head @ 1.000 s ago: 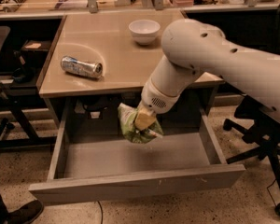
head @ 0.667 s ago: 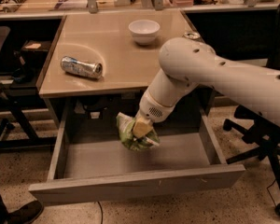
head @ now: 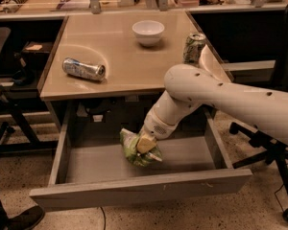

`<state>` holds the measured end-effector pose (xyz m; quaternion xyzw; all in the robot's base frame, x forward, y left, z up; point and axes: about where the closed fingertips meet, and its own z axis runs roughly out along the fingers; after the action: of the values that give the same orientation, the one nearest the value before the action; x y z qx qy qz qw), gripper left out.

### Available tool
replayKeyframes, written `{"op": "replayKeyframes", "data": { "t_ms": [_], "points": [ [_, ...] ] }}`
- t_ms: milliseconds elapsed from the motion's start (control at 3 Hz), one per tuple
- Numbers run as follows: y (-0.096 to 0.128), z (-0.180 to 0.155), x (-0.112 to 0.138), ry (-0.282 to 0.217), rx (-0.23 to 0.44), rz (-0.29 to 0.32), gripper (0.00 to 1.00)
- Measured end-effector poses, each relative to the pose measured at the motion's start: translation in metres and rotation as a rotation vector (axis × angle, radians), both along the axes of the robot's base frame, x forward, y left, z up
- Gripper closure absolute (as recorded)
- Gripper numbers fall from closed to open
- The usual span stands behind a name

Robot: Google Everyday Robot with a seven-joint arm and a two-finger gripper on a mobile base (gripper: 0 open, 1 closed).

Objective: Place green jalapeno chip bag into top drawer

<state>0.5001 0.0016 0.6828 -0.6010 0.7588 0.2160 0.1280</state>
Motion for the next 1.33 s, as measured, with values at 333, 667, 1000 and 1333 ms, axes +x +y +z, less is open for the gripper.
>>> {"op": "replayKeyframes", "data": {
  "t_ms": [333, 667, 1000, 1333],
  "points": [
    [-0.006, -0.021, 0.007, -0.004, 0.008, 0.002, 1.0],
    [-0.016, -0.036, 0.015, -0.007, 0.018, -0.025, 1.0],
    [-0.016, -0.036, 0.015, -0.007, 0.018, -0.025, 0.81],
    [-0.016, -0.036, 0.015, -0.007, 0.018, -0.025, 0.59]
  ]
}}
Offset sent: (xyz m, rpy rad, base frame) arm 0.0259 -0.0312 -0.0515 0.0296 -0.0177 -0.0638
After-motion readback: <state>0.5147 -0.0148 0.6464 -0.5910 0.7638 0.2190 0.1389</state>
